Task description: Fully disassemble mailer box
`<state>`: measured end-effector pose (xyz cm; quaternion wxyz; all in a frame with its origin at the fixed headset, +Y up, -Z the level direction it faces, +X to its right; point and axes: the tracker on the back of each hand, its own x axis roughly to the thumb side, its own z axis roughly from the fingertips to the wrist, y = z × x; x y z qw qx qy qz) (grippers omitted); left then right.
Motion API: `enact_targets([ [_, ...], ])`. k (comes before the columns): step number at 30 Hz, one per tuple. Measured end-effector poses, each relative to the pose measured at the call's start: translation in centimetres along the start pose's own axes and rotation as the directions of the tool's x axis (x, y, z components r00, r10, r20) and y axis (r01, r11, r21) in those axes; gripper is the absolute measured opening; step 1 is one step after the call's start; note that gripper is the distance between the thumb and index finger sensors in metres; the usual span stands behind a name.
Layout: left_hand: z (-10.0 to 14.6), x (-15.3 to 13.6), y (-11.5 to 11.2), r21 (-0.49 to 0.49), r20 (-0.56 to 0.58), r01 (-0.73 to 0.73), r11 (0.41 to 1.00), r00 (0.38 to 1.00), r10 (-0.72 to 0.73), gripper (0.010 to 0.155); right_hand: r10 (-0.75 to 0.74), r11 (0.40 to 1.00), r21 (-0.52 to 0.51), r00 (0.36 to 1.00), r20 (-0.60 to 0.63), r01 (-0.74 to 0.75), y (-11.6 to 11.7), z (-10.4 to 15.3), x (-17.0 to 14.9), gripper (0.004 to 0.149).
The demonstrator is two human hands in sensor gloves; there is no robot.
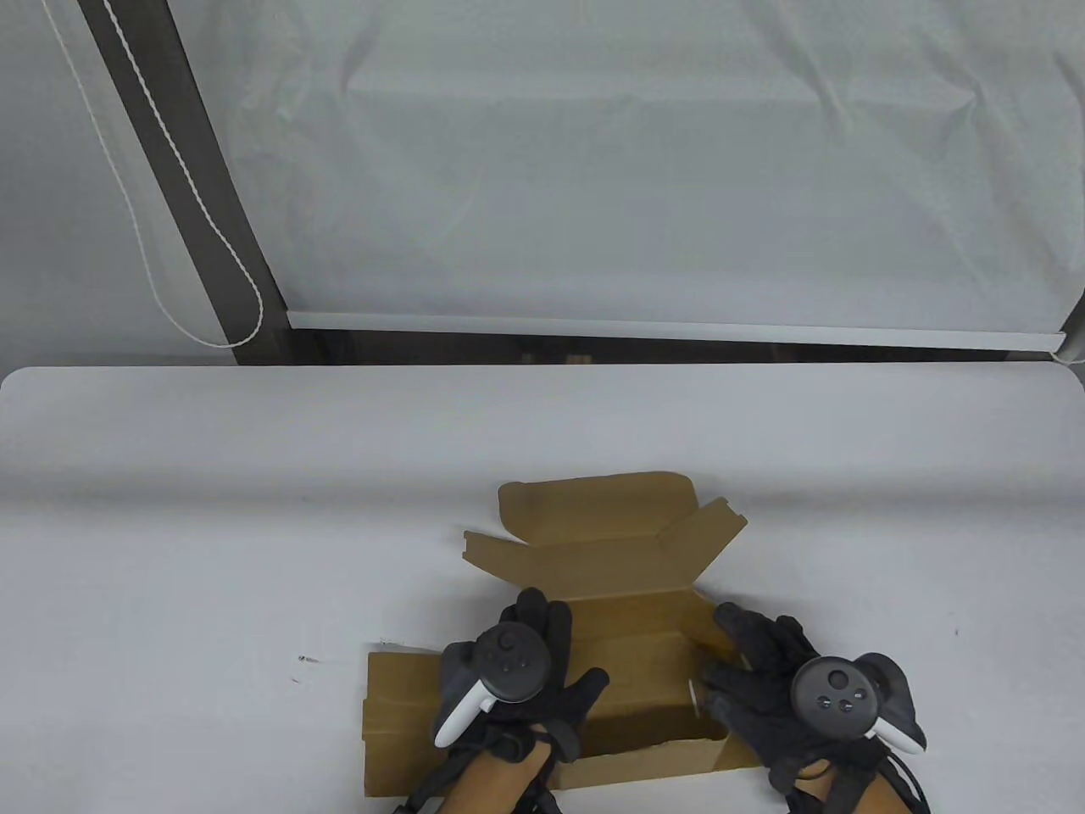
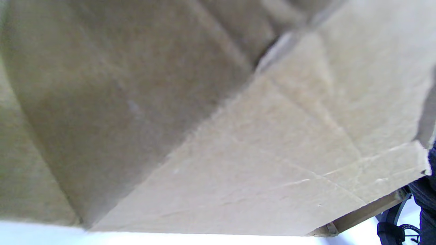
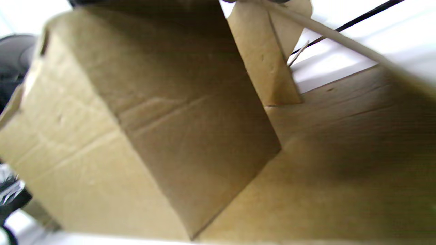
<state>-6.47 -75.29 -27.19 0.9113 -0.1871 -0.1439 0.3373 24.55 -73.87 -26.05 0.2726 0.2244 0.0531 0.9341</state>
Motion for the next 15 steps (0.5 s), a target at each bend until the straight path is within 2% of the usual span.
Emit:
enact_targets([
  [5, 0.0, -0.1, 0.1, 0.001, 0.0, -0.01, 1.0, 1.0, 0.01, 0.085, 0.159, 0.987, 0.036, 0.972, -0.172, -0.155, -2.3, 0.8, -1.3, 0.066],
  [8, 0.0, -0.1, 0.1, 0.001, 0.001, -0.008, 1.0, 1.0, 0.008, 0.085, 0.124, 0.992, 0.034, 0.928, -0.351, -0.12, -3.4, 2.0, -4.2, 0.068],
  [11, 0.0, -0.1, 0.1, 0.001, 0.0, -0.014, 1.0, 1.0, 0.014, 0.085, 0.109, 0.994, 0.06, 0.885, -0.452, -0.091, -3.7, 2.8, -7.0, 0.063],
  [13, 0.0, -0.1, 0.1, 0.0, 0.002, -0.017, 1.0, 1.0, 0.017, 0.085, 0.123, 0.991, 0.109, 0.845, -0.521, -0.078, -3.3, 3.1, -8.5, 0.064],
  [14, 0.0, -0.1, 0.1, 0.0, 0.002, -0.016, 1.0, 1.0, 0.016, 0.085, 0.158, 0.983, 0.167, 0.809, -0.566, -0.075, -2.9, 3.2, -9.1, 0.066],
  [15, 0.0, -0.1, 0.1, 0.0, 0.002, -0.015, 1.0, 1.0, 0.015, 0.085, 0.213, 0.959, 0.277, 0.789, -0.576, -0.057, -2.4, 3.1, -9.5, 0.064],
])
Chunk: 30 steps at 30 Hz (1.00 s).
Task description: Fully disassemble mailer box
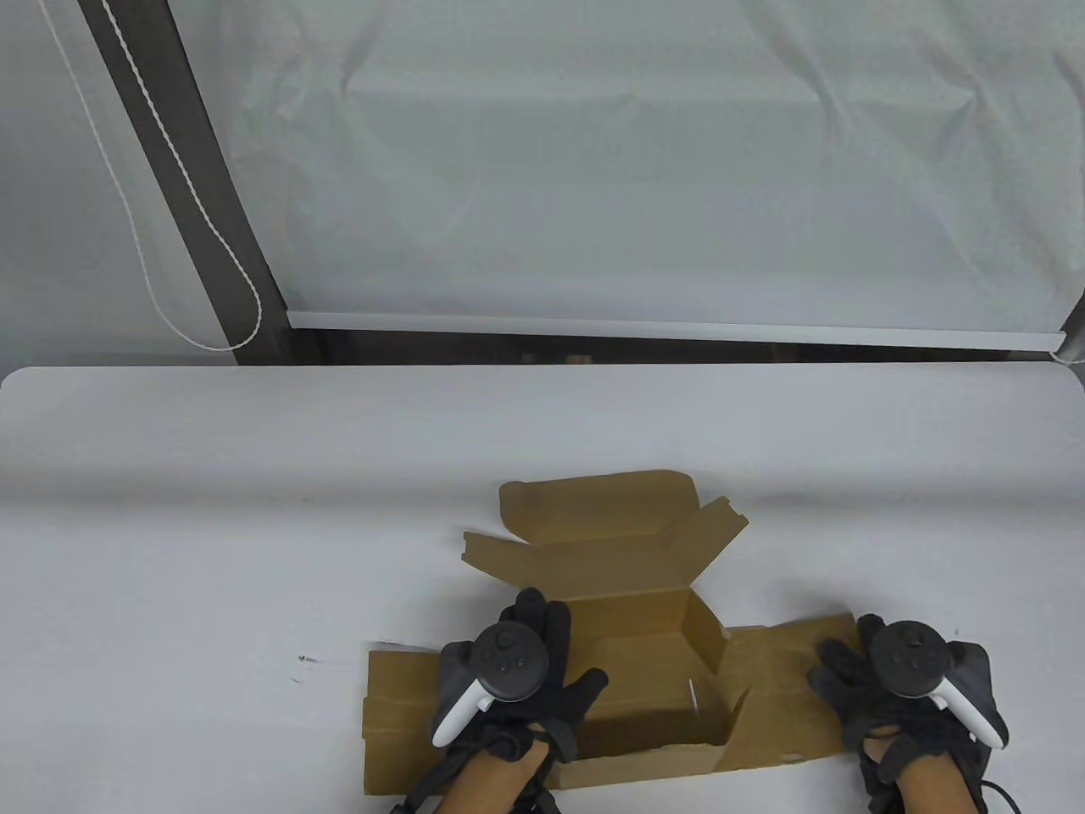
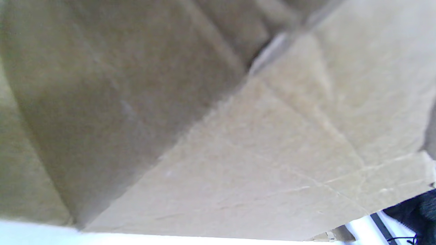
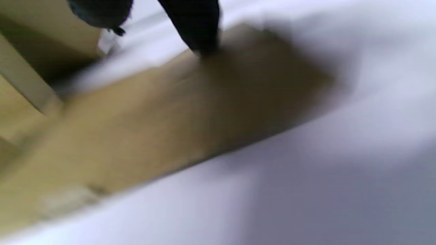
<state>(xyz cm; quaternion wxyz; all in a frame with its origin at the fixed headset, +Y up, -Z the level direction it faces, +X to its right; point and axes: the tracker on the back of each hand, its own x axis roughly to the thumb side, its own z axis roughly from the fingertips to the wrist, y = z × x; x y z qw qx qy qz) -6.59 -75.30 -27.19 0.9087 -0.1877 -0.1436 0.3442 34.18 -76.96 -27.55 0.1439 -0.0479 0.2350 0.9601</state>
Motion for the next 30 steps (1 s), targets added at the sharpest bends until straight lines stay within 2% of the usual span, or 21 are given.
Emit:
enact_targets([
  [1, 0.0, 0.0, 0.0, -0.001, -0.001, 0.002, 1.0, 1.0, -0.002, 0.085, -0.016, 0.999, 0.05, 1.0, 0.003, 0.016, 0.1, 0.0, 0.0, 0.066],
  [2, 0.0, 0.0, 0.0, 0.0, -0.001, 0.003, 1.0, 1.0, -0.003, 0.085, -0.041, 0.999, 0.021, 0.999, 0.036, 0.04, -0.2, 0.2, 0.4, 0.068],
  [4, 0.0, 0.0, 0.0, 0.0, -0.002, 0.004, 1.0, 1.0, -0.004, 0.085, -0.028, 0.987, -0.151, 0.988, 0.155, 0.051, -1.2, 1.1, 1.8, 0.069],
  [5, 0.0, 0.0, 0.0, 0.0, 0.0, 0.004, 1.0, 1.0, -0.004, 0.085, -0.01, 0.962, -0.261, 0.964, 0.267, 0.082, -1.9, 2.3, 3.3, 0.07],
  [6, 0.0, 0.0, 0.0, 0.0, 0.0, 0.004, 1.0, 1.0, -0.004, 0.085, -0.003, 0.937, -0.325, 0.934, 0.358, 0.128, -2.2, 3.1, 4.4, 0.071],
  [7, 0.0, 0.0, 0.0, -0.002, 0.0, 0.005, 1.0, 1.0, -0.005, 0.085, 0.029, 0.898, -0.385, 0.843, 0.537, 0.214, -2.4, 4.4, 6.5, 0.072],
  [8, 0.0, 0.0, 0.0, -0.003, 0.001, 0.002, 1.0, 1.0, -0.002, 0.085, 0.048, 0.887, -0.389, 0.788, 0.613, 0.249, -2.4, 5.1, 7.8, 0.073],
  [9, 0.0, -0.1, 0.1, 0.0, 0.005, -0.011, 1.0, 1.0, 0.011, 0.085, 0.068, 0.901, -0.351, 0.717, 0.694, 0.254, -1.9, 6.2, 10.0, 0.074],
  [10, 0.1, -0.2, 0.4, 0.003, 0.018, -0.034, 0.999, 0.999, 0.034, 0.084, 0.079, 0.929, -0.303, 0.684, 0.725, 0.213, -1.2, 6.7, 11.6, 0.075],
  [12, 0.2, -0.8, 1.3, 0.033, 0.056, -0.139, 0.99, 0.989, 0.138, 0.082, 0.158, 0.986, -0.152, 0.653, 0.741, -0.066, 1.5, 7.0, 14.9, 0.076],
  [13, 0.4, -1.2, 1.8, 0.052, 0.061, -0.18, 0.982, 0.982, 0.176, 0.081, 0.209, 0.964, -0.044, 0.649, 0.732, -0.261, 3.2, 6.5, 15.9, 0.072],
  [14, 0.4, -1.6, 2.3, 0.08, 0.076, -0.2, 0.976, 0.978, 0.195, 0.079, 0.251, 0.931, 0.011, 0.661, 0.707, -0.366, 4.2, 6.1, 16.2, 0.061],
  [15, 0.5, -2.2, 2.9, 0.127, 0.079, -0.202, 0.971, 0.978, 0.194, 0.078, 0.322, 0.924, -0.066, 0.672, 0.667, -0.377, 4.0, 6.2, 16.5, 0.051],
  [16, 0.5, -2.7, 3.4, 0.153, 0.079, -0.197, 0.968, 0.979, 0.187, 0.076, 0.342, 0.933, -0.178, 0.621, 0.706, -0.312, 3.7, 6.4, 16.6, 0.046],
  [17, 0.5, -3.0, 3.6, 0.155, 0.073, -0.195, 0.968, 0.98, 0.186, 0.075, 0.325, 0.938, -0.169, 0.604, 0.728, -0.301, 3.7, 6.5, 16.7, 0.045],
  [19, 0.4, -3.8, 3.8, 0.13, 0.001, -0.183, 0.974, 0.983, 0.185, 0.076, 0.315, 0.921, -0.066, 0.637, 0.704, -0.383, 3.8, 7.1, 16.6, 0.047],
  [21, 0.2, -4.4, 3.7, 0.109, -0.085, -0.165, 0.98, 0.981, 0.174, 0.077, 0.324, 0.92, -0.089, 0.615, 0.719, -0.382, 3.7, 7.2, 16.6, 0.046],
  [25, -0.4, -5.7, 2.9, 0.043, -0.361, -0.089, 0.995, 0.927, 0.098, 0.08, 0.273, 0.941, -0.062, 0.638, 0.72, -0.333, 3.5, 6.6, 16.1, 0.047],
  [27, -0.8, -6.8, 2.3, -0.065, -0.457, -0.073, 0.995, 0.889, 0.036, 0.081, 0.267, 0.945, -0.068, 0.636, 0.724, -0.32, 3.4, 6.5, 16.0, 0.046],
  [30, -0.9, -7.8, 1.2, -0.22, -0.505, -0.14, 0.965, 0.863, 0.01, 0.085, 0.285, 0.947, -0.105, 0.64, 0.713, -0.304, 3.3, 6.5, 15.9, 0.046],
])
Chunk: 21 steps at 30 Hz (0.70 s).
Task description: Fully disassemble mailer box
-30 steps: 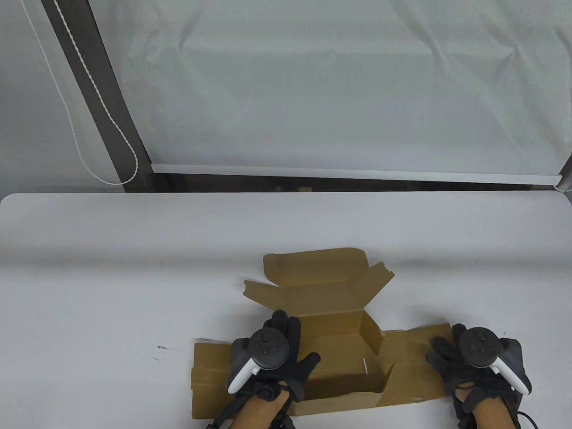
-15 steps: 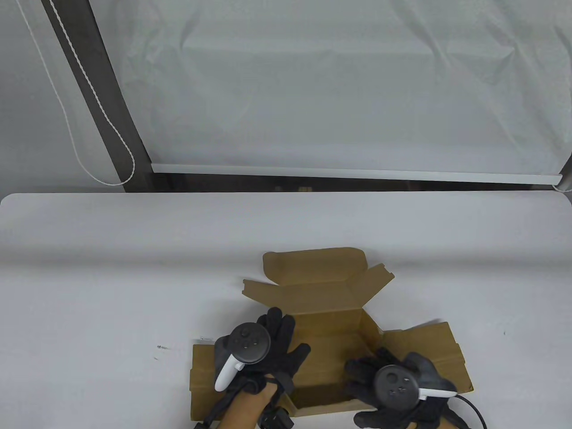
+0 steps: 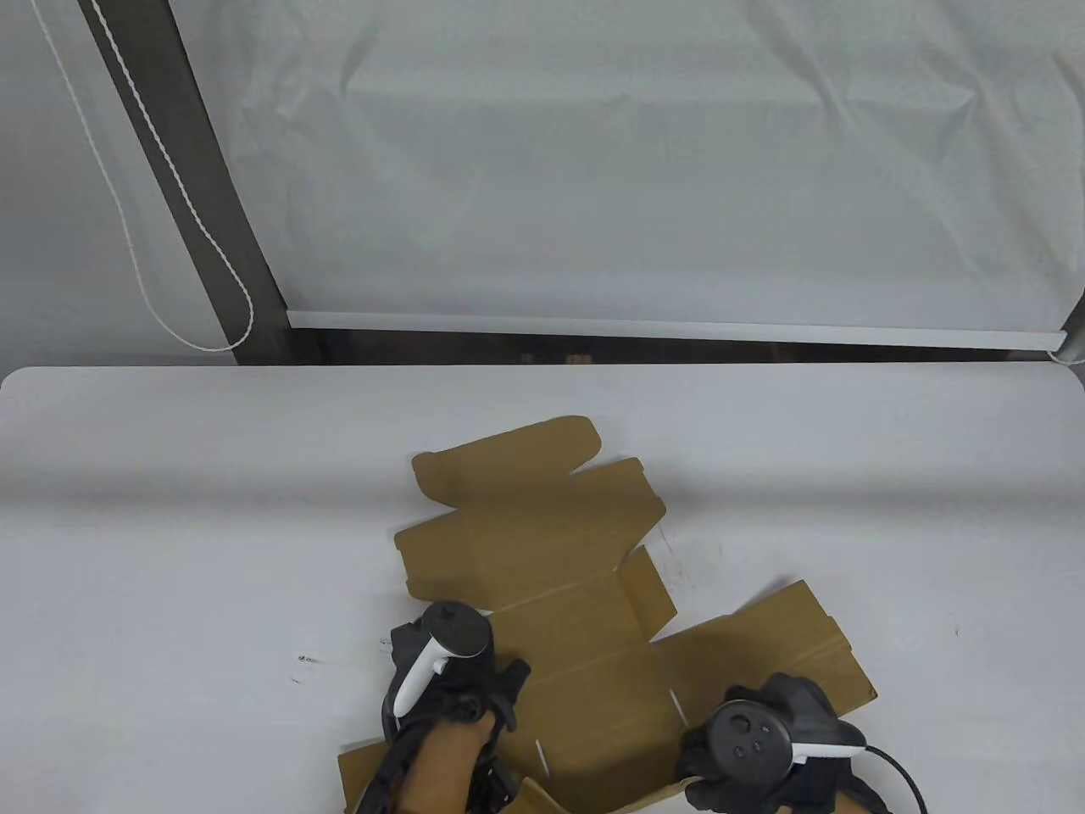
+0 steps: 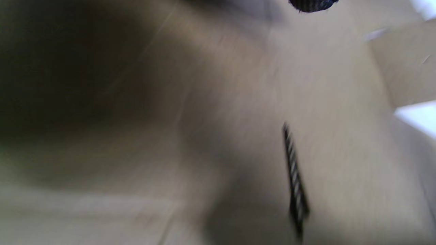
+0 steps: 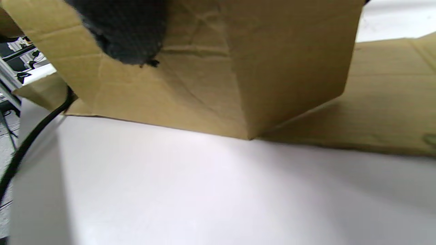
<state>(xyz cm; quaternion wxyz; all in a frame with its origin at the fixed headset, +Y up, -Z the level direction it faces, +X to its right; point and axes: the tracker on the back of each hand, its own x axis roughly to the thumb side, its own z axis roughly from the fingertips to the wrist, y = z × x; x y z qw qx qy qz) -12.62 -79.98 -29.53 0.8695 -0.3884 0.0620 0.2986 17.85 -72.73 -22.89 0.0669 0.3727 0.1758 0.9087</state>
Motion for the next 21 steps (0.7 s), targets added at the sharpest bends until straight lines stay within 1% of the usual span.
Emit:
enact_targets([
  [2, 0.5, 0.5, 0.6, 0.07, 0.094, -0.01, 0.998, 0.996, 0.003, 0.082, 0.006, 1.0, -0.025, 1.0, -0.008, -0.007, 0.0, 0.0, -0.2, 0.046],
  [3, 1.0, 1.1, 0.8, 0.075, 0.209, -0.036, 0.997, 0.978, 0.02, 0.081, -0.001, 0.999, -0.049, 1.0, -0.015, 0.0, 0.0, 0.0, -0.4, 0.046],
  [4, 1.6, 1.6, 1.0, 0.068, 0.331, -0.061, 0.996, 0.943, 0.035, 0.079, -0.002, 0.998, -0.065, 1.0, -0.021, 0.001, 0.0, 0.0, -0.5, 0.045],
  [5, 2.4, 2.5, 1.0, 0.068, 0.495, -0.09, 0.994, 0.868, 0.044, 0.078, 0.004, 0.996, -0.091, 1.0, -0.025, -0.006, 0.0, -0.1, -0.7, 0.045],
  [6, 3.3, 3.4, 0.8, 0.099, 0.587, -0.118, 0.988, 0.809, 0.038, 0.078, 0.017, 0.993, -0.117, 0.999, -0.035, -0.02, 0.0, -0.1, -0.8, 0.045],
  [8, 4.8, 5.2, 0.0, 0.216, 0.687, -0.214, 0.953, 0.727, 0.007, 0.075, 0.073, 0.98, -0.18, 0.995, -0.073, -0.085, 0.0, 0.0, -0.8, 0.045],
  [9, 5.2, 5.8, -0.4, 0.23, 0.711, -0.219, 0.948, 0.703, -0.01, 0.074, 0.105, 0.972, -0.203, 0.99, -0.097, -0.123, -0.1, 0.0, -0.9, 0.045],
  [10, 5.6, 6.5, -0.9, 0.215, 0.73, -0.182, 0.96, 0.683, -0.034, 0.073, 0.14, 0.959, -0.229, 0.982, -0.13, -0.167, -0.2, 0.0, -1.1, 0.046],
  [11, 5.9, 7.3, -1.6, 0.219, 0.733, -0.111, 0.969, 0.675, -0.088, 0.072, 0.153, 0.947, -0.258, 0.975, -0.163, -0.192, -0.2, 0.0, -1.4, 0.046],
  [13, 6.0, 8.3, -2.3, 0.268, 0.713, -0.006, 0.963, 0.674, -0.194, 0.065, 0.163, 0.927, -0.302, 0.962, -0.218, -0.225, -0.1, 0.0, -1.9, 0.046],
  [14, 6.1, 8.8, -2.7, 0.268, 0.705, 0.042, 0.962, 0.672, -0.225, 0.061, 0.171, 0.914, -0.321, 0.954, -0.246, -0.247, 0.0, 0.1, -2.2, 0.046],
  [16, 6.1, 9.1, -3.0, 0.301, 0.689, 0.074, 0.951, 0.673, -0.27, 0.058, 0.185, 0.904, -0.325, 0.939, -0.289, -0.279, 0.1, 0.0, -2.8, 0.047],
  [17, 6.0, 9.2, -3.1, 0.301, 0.686, 0.083, 0.95, 0.673, -0.276, 0.057, 0.189, 0.905, -0.316, 0.934, -0.304, -0.286, 0.3, -0.1, -3.0, 0.047],
  [19, 5.4, 9.0, -3.3, 0.266, 0.676, 0.115, 0.957, 0.685, -0.27, 0.057, 0.176, 0.904, -0.317, 0.925, -0.337, -0.288, 0.4, -0.1, -3.4, 0.048],
  [21, 5.0, 8.8, -3.4, 0.25, 0.665, 0.121, 0.961, 0.7, -0.261, 0.057, 0.18, 0.912, -0.291, 0.921, -0.347, -0.288, 0.5, -0.1, -3.2, 0.048],
])
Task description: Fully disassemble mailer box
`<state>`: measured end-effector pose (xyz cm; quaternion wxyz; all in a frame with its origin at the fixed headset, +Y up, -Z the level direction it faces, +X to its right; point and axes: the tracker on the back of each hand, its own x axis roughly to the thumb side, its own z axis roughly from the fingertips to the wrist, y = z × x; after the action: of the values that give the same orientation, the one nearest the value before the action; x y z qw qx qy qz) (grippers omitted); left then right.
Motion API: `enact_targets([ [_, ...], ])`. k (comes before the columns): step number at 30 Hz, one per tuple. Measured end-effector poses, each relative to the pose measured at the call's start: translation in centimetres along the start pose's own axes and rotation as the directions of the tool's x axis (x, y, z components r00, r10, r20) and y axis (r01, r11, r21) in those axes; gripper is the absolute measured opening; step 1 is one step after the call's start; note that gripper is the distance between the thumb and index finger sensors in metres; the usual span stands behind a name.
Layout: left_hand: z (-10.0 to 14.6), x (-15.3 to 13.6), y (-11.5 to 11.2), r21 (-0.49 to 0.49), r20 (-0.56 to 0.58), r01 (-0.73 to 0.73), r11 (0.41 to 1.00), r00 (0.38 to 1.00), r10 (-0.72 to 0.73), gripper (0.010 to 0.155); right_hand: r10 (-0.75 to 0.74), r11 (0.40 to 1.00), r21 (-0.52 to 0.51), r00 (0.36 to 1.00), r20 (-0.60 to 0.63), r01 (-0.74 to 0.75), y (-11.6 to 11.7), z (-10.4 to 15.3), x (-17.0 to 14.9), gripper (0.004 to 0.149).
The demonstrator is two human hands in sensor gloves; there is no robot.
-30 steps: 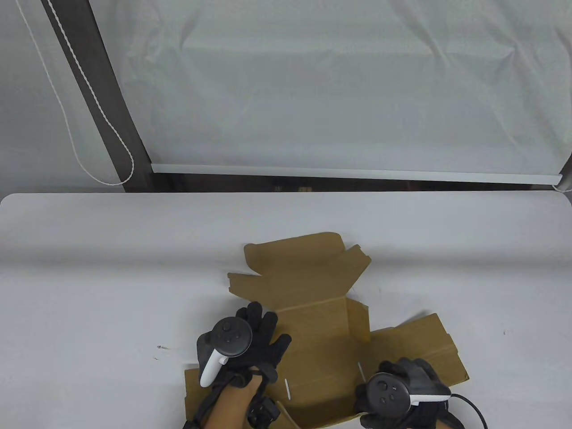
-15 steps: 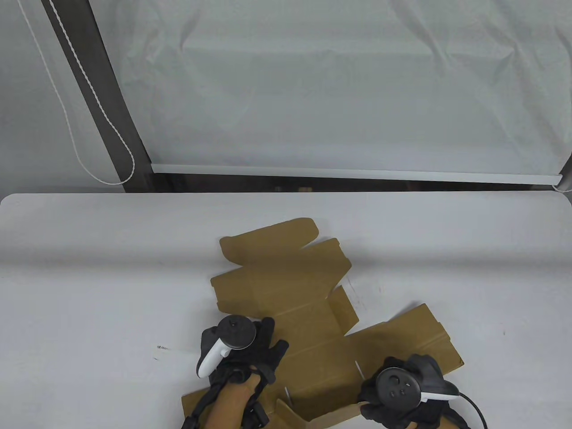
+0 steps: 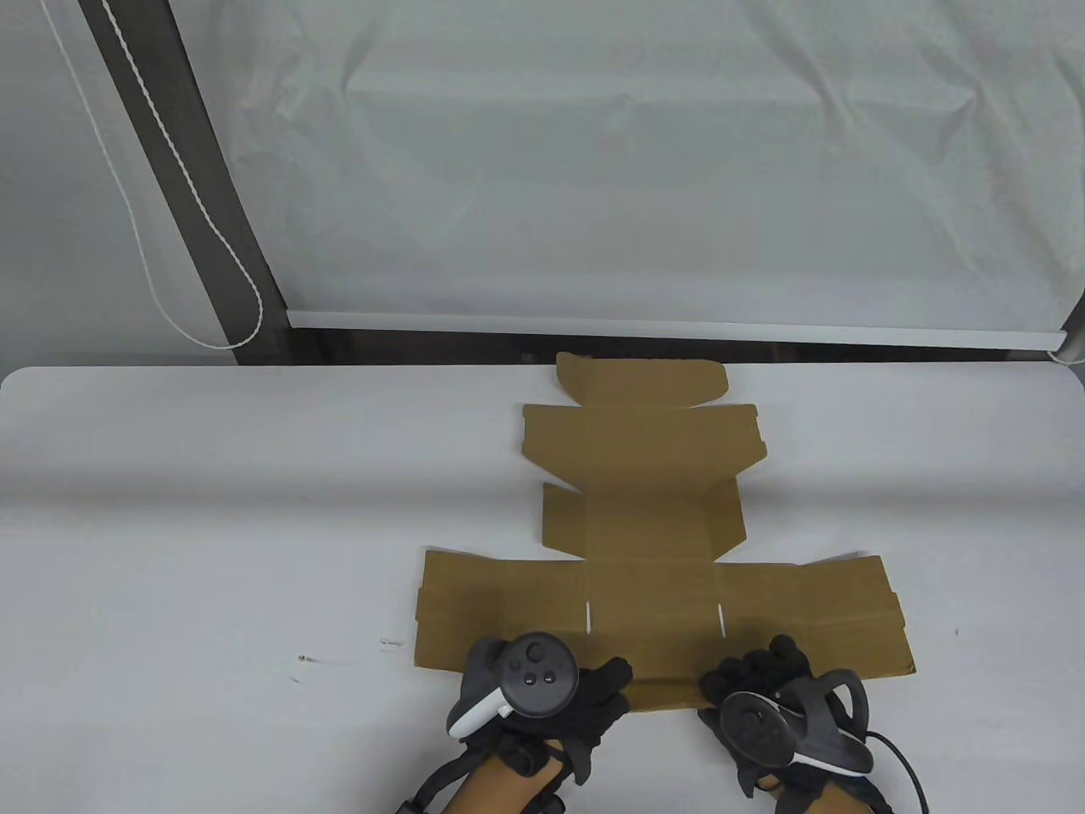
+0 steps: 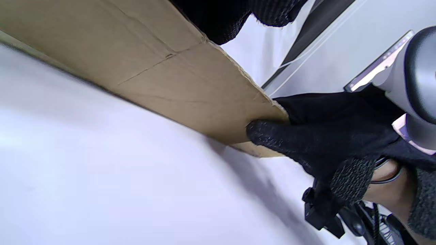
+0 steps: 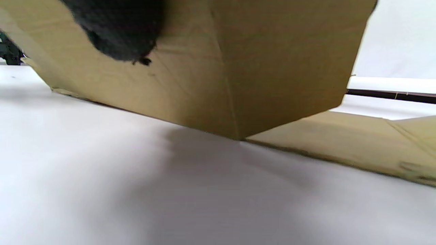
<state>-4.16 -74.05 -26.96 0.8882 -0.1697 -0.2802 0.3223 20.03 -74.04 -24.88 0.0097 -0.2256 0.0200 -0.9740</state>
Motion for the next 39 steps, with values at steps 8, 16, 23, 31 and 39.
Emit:
enact_targets([
  [8, -0.7, -1.6, -2.4, -0.268, -0.172, -0.105, 0.958, 0.983, 0.06, 0.063, -0.192, 0.8, 0.578, 0.981, -0.004, 0.159, 2.5, 0.4, 0.9, 0.084],
  [16, -0.8, -1.6, -2.3, -0.241, -0.145, -0.088, 0.967, 0.988, 0.054, 0.065, -0.208, 0.923, 0.342, 0.976, 0.059, 0.176, 1.7, 0.0, -0.2, 0.068],
  [23, -0.8, -1.8, -2.7, -0.199, -0.329, 0.058, 0.978, 0.936, -0.122, 0.091, -0.111, 0.965, 0.24, 0.994, 0.011, 0.105, 1.5, -0.2, -1.5, 0.087],
  [31, 1.1, -7.6, -1.5, -0.332, -0.608, 0.007, 0.943, 0.763, -0.219, 0.102, -0.176, 0.793, 0.514, 0.93, -0.322, 0.327, 4.7, 1.4, -8.3, 0.095],
  [39, 1.2, -4.6, 0.7, -0.095, -0.48, 0.127, 0.987, 0.863, -0.157, 0.099, -0.183, 0.953, 0.207, 0.963, -0.196, 0.223, 0.7, 1.2, -7.6, 0.087],
])
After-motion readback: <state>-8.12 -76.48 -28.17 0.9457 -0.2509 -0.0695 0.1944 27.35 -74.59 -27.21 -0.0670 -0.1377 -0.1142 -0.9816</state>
